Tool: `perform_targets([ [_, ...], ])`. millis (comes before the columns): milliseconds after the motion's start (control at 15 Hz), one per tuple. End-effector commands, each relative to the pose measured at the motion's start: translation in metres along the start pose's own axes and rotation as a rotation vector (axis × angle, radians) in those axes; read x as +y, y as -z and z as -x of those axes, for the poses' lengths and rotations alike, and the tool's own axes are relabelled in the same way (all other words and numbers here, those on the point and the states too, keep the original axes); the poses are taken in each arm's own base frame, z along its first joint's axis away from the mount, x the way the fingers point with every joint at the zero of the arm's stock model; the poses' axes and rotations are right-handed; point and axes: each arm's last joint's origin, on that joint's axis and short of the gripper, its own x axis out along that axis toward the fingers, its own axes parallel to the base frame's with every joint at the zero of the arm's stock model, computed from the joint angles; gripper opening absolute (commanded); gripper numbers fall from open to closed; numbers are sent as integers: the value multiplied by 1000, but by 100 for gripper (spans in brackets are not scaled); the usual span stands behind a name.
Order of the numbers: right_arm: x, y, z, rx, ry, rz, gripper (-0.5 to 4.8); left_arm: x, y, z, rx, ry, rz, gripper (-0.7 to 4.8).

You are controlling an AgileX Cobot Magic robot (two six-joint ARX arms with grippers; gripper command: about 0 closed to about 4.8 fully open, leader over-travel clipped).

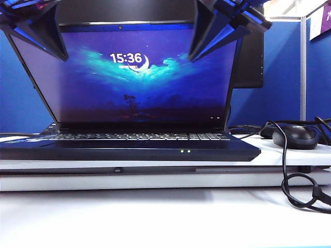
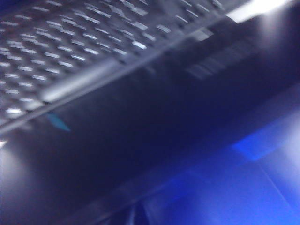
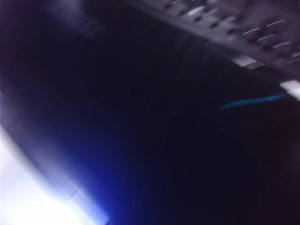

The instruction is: Open the lid of the black laptop.

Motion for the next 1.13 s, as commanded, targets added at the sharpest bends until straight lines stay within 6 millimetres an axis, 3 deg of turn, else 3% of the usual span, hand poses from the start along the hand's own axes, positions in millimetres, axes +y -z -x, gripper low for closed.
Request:
perform_targets([
  [67,0,-9,3,-86,48,-8,-2,4,-7,2,-57,-99,42,-3],
  [1131,-9,-38,3,-405,226,-60,-1,11,-37,9,-386,-232,161,-3],
])
